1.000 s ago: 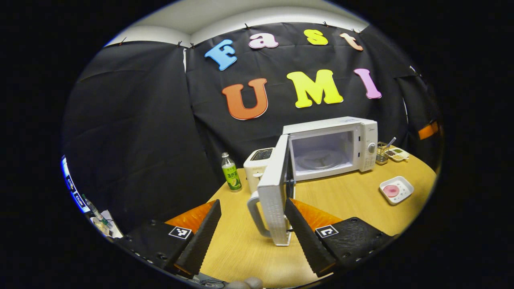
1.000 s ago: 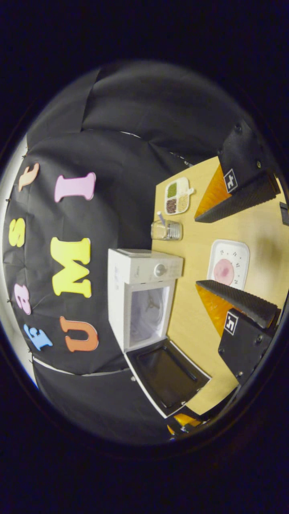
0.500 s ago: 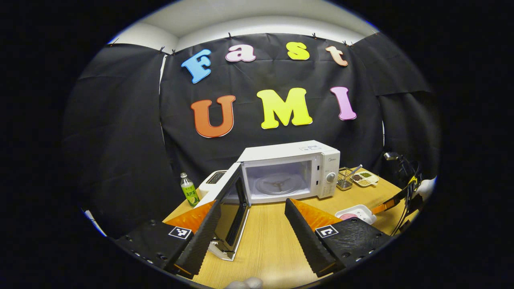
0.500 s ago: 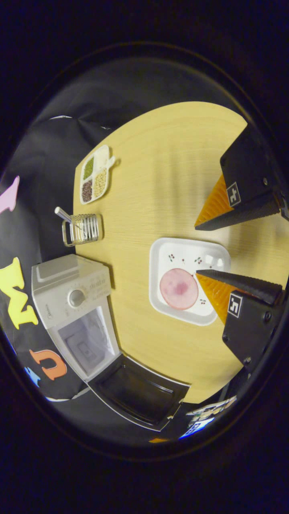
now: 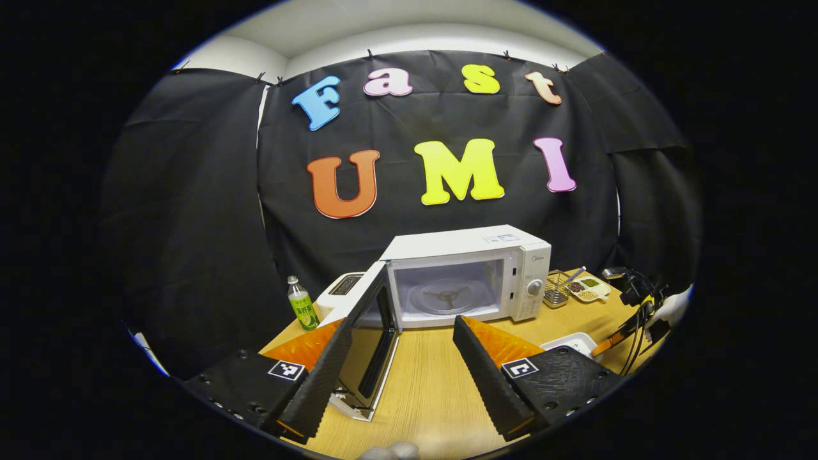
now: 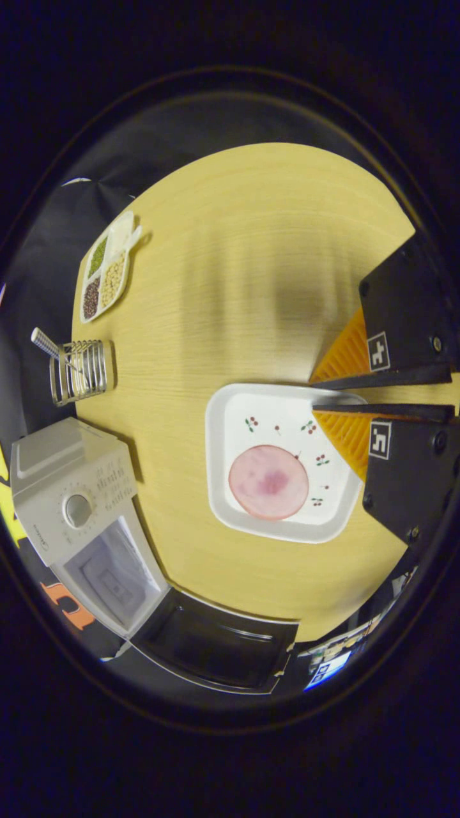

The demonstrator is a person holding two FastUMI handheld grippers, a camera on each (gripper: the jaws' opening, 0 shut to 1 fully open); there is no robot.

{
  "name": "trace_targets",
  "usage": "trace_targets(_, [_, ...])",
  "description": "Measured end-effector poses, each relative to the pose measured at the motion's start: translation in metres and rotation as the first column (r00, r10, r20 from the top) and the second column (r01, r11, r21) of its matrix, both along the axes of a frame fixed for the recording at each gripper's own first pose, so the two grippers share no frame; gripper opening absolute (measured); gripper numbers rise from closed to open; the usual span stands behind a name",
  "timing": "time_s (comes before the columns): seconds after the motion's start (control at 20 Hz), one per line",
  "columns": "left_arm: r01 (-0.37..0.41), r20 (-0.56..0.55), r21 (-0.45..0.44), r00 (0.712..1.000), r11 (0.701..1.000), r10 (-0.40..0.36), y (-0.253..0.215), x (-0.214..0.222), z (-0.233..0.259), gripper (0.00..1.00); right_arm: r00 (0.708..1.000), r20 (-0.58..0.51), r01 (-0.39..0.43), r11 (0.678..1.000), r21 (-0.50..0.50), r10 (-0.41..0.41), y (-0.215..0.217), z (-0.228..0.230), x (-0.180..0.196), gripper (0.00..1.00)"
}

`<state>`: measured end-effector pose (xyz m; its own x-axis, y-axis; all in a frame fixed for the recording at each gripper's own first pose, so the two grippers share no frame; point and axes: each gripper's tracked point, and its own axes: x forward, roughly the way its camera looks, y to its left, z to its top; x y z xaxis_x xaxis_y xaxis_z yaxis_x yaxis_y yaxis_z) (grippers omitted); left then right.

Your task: Open the microwave oven with the left hand, put the food in, and close the microwave oven.

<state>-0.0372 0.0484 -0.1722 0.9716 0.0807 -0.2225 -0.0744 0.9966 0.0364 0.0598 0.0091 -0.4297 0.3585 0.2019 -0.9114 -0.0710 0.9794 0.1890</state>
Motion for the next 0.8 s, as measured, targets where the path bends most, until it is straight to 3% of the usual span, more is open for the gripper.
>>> trace_targets(0.15, [-0.007,-0.002,-0.008,1.000,1.000,0.007,0.006,0.002,-0.005,0.96,0.998,-0.038,0.050,0.999,0.001,-0.050,0.000,0.000,0.000,0.04])
trace_targets(0.3, [-0.006,0.000,-0.021,1.000,1.000,0.006,0.009,0.005,-0.008,0.96,0.998,-0.036,0.050,0.998,-0.023,-0.051,0.001,-0.001,0.000,0.04])
trace_targets(0.6, [-0.002,-0.002,0.003,1.000,1.000,0.002,0.013,0.005,-0.005,0.96,0.982,0.188,0.005,0.999,-0.034,0.001,0.011,0.023,0.012,0.04])
trace_targets(0.65, [0.000,-0.006,0.007,1.000,1.000,0.000,0.013,0.005,-0.004,0.96,0.975,0.224,-0.001,1.000,-0.025,0.006,0.014,0.029,0.014,0.00])
trace_targets(0.8, [0.009,-0.019,0.020,1.000,1.000,-0.009,0.012,0.006,0.000,0.96,0.960,0.280,0.003,0.999,0.037,-0.014,0.029,0.041,0.019,0.04])
